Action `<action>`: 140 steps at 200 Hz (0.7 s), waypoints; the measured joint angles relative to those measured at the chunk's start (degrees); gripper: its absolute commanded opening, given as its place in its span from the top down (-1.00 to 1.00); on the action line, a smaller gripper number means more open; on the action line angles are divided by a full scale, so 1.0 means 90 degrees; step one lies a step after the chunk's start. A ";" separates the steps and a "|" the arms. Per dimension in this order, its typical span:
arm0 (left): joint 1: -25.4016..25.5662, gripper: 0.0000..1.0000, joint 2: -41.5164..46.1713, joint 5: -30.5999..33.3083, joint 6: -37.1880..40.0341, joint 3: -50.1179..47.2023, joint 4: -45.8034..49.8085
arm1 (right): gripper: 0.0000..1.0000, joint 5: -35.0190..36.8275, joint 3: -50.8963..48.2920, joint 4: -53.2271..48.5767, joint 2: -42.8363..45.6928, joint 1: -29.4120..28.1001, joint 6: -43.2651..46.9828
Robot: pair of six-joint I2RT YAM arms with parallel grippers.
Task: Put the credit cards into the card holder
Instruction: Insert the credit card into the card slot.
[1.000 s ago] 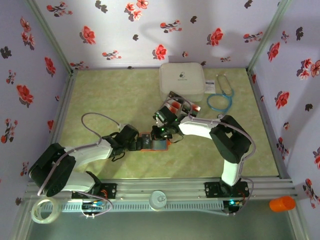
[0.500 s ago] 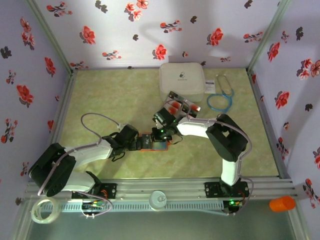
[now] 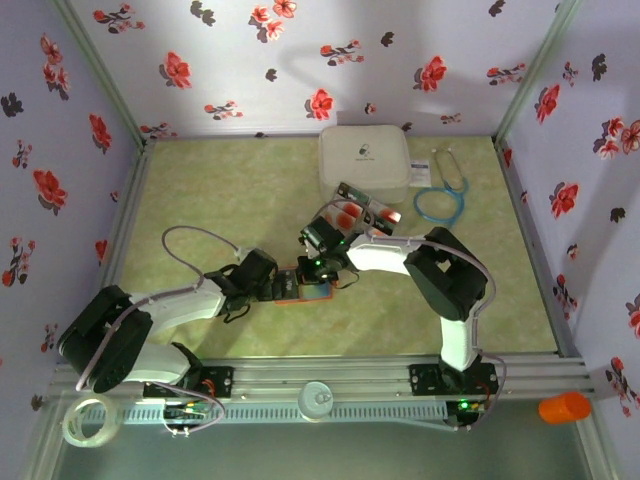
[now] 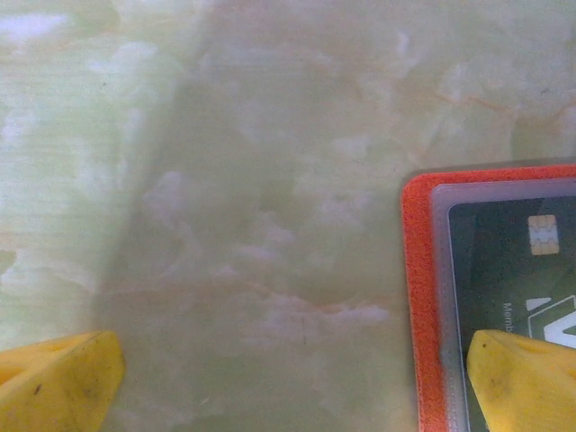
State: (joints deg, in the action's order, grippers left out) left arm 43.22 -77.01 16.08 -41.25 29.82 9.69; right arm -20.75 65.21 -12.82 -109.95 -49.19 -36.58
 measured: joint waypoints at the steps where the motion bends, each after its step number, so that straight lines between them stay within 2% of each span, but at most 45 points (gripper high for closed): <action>1: 0.0000 -1.00 -0.0002 0.0000 0.0000 0.0000 0.0000 | 0.84 0.0000 0.0000 0.0000 0.0000 0.0000 0.0000; 70: -0.0158 -1.00 0.0418 -0.0049 -0.0002 0.0070 0.0449 | 0.58 0.0138 0.0024 -0.0427 0.0457 0.0058 0.0051; 140: -0.0146 -1.00 0.0821 -0.0423 -0.0007 0.0894 0.0758 | 0.65 0.0386 -0.0214 -0.0624 0.1190 0.0724 0.0294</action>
State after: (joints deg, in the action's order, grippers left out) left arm 41.91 -69.63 12.27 -41.32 37.87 16.51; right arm -17.28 63.29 -18.44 -99.24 -42.68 -33.93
